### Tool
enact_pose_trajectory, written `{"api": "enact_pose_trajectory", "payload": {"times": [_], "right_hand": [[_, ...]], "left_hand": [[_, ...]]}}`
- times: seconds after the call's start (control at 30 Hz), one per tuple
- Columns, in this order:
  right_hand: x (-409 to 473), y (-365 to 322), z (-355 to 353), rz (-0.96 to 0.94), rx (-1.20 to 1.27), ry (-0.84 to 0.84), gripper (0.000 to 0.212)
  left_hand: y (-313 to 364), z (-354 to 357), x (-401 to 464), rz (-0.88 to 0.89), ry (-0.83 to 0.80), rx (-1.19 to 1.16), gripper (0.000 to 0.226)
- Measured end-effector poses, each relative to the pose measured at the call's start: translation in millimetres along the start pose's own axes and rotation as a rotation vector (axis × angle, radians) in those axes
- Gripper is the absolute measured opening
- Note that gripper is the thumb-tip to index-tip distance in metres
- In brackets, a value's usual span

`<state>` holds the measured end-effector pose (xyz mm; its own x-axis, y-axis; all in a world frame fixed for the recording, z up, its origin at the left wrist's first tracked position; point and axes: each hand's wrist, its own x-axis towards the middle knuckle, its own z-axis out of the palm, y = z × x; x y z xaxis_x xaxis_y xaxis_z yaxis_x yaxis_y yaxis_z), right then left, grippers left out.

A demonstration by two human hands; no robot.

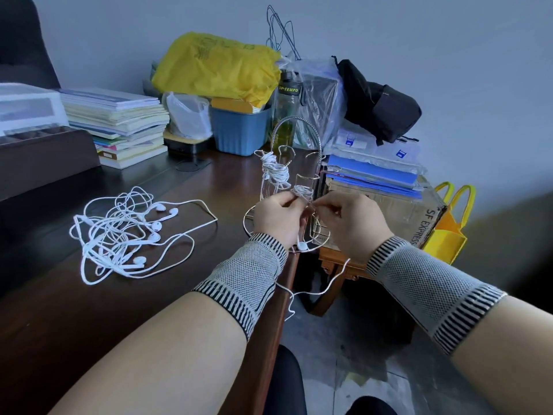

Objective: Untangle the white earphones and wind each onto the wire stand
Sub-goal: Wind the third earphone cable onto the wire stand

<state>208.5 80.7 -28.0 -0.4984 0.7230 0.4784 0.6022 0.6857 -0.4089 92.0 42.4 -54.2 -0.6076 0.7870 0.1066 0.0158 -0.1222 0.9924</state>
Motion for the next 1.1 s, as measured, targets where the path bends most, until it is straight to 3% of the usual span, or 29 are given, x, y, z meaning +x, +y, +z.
{"api": "enact_pose_trajectory", "payload": {"times": [0.17, 0.33, 0.6, 0.7, 0.87, 1.1], "right_hand": [[3.9, 16.9, -3.8, 0.253, 0.182, -0.107, 0.016], [15.8, 22.9, -10.4, 0.397, 0.142, -0.154, 0.028], [45.6, -7.6, -30.2, 0.175, -0.386, -0.069, 0.019], [57.1, -24.4, -36.0, 0.119, -0.421, -0.08, 0.018], [70.4, -46.3, -49.0, 0.124, -0.413, -0.156, 0.041], [74.5, -65.8, -38.9, 0.072, -0.506, -0.199, 0.03]], "left_hand": [[7.6, 1.3, -6.7, -0.109, -0.001, -0.139, 0.046], [9.6, 3.4, -7.6, -0.083, -0.004, -0.2, 0.021], [5.3, 4.2, -5.8, -0.073, -0.028, -0.174, 0.017], [5.9, 4.2, -5.2, -0.088, -0.017, -0.209, 0.014], [6.2, 3.9, -5.3, -0.067, -0.004, -0.21, 0.018], [6.0, 6.1, -6.2, -0.062, 0.003, -0.178, 0.022]]}}
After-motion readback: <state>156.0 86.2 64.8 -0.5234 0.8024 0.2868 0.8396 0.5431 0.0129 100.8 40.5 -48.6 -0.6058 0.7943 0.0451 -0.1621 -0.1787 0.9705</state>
